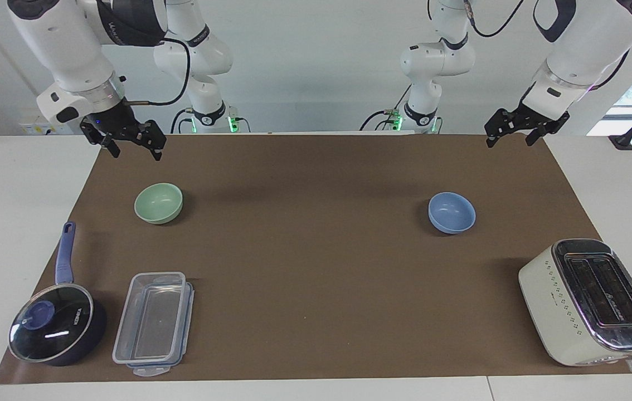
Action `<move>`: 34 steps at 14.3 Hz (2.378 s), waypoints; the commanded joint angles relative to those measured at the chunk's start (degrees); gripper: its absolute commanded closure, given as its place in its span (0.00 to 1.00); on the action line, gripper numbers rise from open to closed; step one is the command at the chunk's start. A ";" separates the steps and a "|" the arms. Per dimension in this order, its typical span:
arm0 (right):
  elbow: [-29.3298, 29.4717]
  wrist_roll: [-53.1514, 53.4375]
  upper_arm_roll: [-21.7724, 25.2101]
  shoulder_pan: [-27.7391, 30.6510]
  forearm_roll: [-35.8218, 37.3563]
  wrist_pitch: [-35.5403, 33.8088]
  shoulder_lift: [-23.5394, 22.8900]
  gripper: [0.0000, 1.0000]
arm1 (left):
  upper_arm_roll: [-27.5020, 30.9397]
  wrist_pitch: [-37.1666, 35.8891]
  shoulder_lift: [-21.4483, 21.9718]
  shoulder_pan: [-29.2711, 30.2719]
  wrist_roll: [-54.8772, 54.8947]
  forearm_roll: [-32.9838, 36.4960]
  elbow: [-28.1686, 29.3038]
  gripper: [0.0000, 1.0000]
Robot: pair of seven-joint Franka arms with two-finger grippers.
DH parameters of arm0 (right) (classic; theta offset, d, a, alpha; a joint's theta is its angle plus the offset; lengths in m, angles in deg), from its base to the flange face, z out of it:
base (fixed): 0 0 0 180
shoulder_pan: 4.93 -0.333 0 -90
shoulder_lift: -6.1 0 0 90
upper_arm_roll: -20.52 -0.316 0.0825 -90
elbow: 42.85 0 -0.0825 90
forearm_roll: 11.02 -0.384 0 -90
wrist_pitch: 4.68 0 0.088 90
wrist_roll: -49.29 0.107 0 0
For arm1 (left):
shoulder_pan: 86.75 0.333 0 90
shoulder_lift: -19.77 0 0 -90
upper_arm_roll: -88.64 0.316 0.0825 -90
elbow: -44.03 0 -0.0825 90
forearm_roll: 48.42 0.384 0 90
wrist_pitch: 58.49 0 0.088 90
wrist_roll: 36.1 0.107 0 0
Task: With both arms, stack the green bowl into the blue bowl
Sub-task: 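Reach the left gripper to the blue bowl while the right gripper reaches the green bowl, then drag the blue bowl toward the table center with the left gripper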
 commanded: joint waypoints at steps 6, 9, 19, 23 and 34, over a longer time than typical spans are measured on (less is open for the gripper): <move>-10.45 -1.43 -0.25 1.03 -0.09 8.14 4.85 0.00 | 0.16 18.03 0.63 1.34 0.74 0.17 16.64 0.00; -17.82 -2.22 -0.25 2.60 -0.26 13.59 7.84 0.00 | 0.25 33.22 -0.33 2.22 5.75 0.17 29.73 0.00; -41.13 -18.01 -0.16 12.00 -0.62 39.25 8.64 0.00 | 0.25 44.35 -4.64 2.84 10.94 0.17 36.45 0.15; -42.02 -23.22 -0.25 16.22 -0.70 43.22 3.82 0.00 | 0.25 46.46 -4.90 2.66 11.90 0.17 38.38 0.25; -45.98 -23.05 -0.25 16.41 -0.70 51.50 1.34 0.86 | -0.10 35.25 -8.50 1.79 11.04 -3.68 27.36 1.00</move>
